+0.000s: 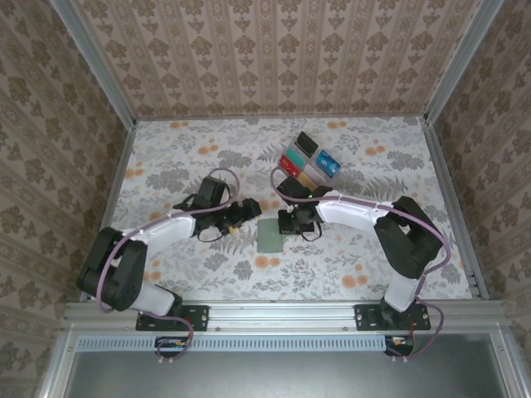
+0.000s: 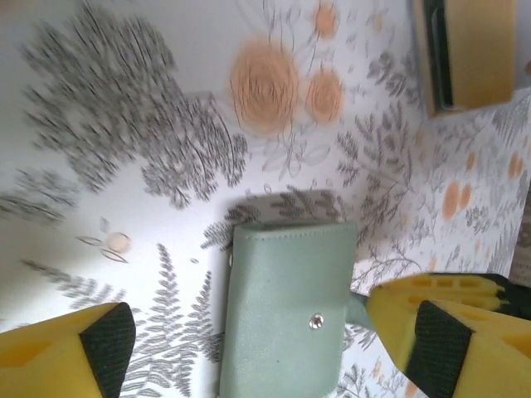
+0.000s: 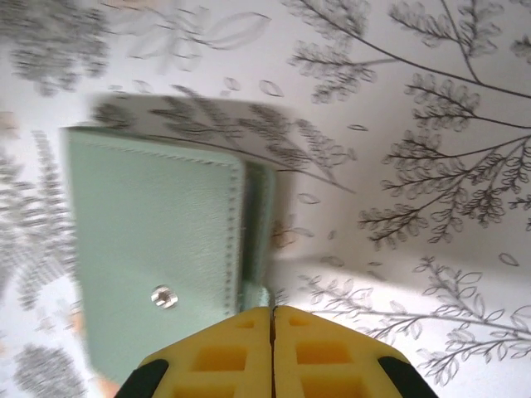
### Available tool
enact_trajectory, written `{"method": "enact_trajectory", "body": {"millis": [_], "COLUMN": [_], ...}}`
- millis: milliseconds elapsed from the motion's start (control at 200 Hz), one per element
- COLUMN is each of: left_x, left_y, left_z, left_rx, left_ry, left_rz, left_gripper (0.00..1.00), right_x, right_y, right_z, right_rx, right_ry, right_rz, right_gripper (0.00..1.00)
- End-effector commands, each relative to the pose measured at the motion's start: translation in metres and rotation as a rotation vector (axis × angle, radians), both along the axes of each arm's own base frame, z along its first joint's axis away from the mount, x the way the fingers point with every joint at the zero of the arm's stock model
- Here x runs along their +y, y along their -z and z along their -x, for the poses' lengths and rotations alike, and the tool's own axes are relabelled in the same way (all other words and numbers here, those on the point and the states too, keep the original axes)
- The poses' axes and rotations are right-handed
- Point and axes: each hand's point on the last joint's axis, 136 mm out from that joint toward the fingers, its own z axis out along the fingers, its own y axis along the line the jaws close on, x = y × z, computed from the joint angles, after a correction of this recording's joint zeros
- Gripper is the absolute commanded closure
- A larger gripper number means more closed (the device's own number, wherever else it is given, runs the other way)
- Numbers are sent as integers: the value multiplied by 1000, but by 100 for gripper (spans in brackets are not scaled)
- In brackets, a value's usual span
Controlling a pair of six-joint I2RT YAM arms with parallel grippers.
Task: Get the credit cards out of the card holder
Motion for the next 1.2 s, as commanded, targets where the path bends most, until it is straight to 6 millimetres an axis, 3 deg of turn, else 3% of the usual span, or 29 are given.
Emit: {"method": "enact_trajectory", "body": {"millis": [0,90,195,405,495,720,865,1040,1190], "left_x": [27,52,68,68,62,31,2,-21,-32], "left_y": [-17,-23,-28,-29,-28,-21,-11,-1,9], "left_z": [-9,-14,-14,-10,-8,-1,6,8,11], "left_rx": [-72,-98,-103,-99,-98,-78,-37,13,56], "left_ry": [-49,-111,-162,-150,-117,24,108,144,166], "left_rz": [-94,-137,-132,-103,-83,-82,-83,-24,-20], "left_gripper": [0,0,0,0,0,2,17,41,47], "right_x": [29,46,61,64,47,-22,-52,-67,-70], "right_y": [-55,-76,-86,-69,-59,-30,-11,5,16], "right_z": [-5,-3,-2,-7,-9,-11,-7,-6,-5], "right_rx": [-101,-135,-140,-106,-118,-109,-79,-53,-33], "right_ry": [-82,-130,-163,-152,-126,-12,30,47,47], "right_rz": [-189,-282,-342,-301,-203,37,105,152,179], "right_gripper": [94,93,93,93,92,93,93,93,93]}}
